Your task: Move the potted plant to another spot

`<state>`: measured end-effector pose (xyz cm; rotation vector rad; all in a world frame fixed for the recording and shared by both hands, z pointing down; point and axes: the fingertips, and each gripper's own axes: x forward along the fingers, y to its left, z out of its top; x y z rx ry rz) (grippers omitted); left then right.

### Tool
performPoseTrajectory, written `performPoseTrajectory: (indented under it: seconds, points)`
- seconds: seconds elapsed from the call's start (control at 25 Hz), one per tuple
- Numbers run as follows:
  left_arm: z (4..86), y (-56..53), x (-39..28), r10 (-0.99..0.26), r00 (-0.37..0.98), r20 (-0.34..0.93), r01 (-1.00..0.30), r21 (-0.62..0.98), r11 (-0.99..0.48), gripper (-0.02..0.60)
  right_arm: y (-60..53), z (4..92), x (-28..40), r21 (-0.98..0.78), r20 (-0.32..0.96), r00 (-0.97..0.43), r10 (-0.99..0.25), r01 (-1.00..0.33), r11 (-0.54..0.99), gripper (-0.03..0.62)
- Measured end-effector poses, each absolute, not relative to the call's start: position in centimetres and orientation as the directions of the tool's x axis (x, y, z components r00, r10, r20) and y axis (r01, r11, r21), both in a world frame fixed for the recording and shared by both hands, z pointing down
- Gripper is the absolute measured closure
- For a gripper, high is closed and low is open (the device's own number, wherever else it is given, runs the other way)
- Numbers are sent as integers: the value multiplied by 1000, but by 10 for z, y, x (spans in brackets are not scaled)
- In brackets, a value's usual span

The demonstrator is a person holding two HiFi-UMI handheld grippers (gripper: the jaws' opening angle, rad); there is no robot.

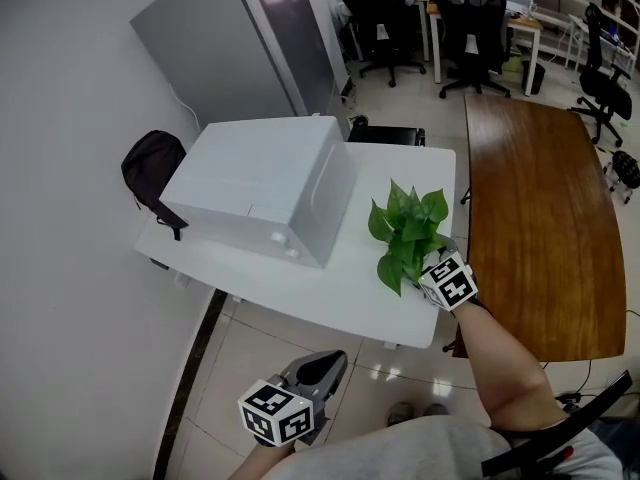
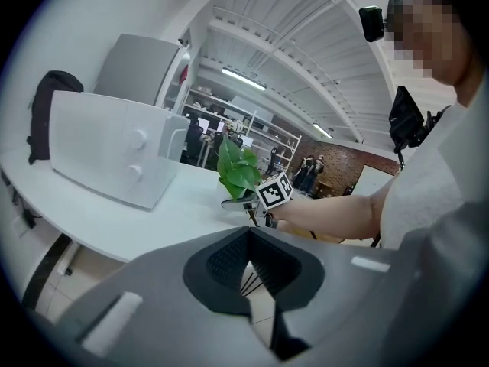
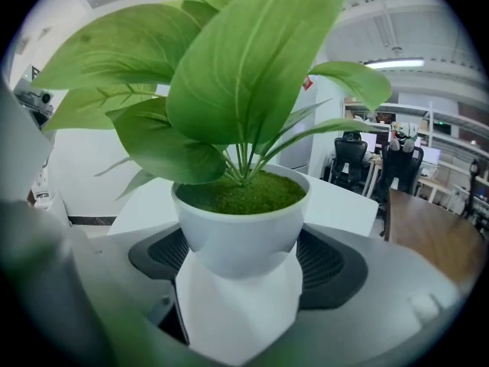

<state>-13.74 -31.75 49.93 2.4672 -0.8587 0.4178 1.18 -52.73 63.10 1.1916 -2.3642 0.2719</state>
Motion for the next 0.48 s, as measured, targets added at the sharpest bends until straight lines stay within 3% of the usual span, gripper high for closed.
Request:
performPoseTrajectory:
  seconds: [0.48]
  points:
    - [497, -310, -50, -352, 839, 415, -508, 366, -780, 588, -486, 623, 141, 65, 510, -358, -782, -891, 450, 154]
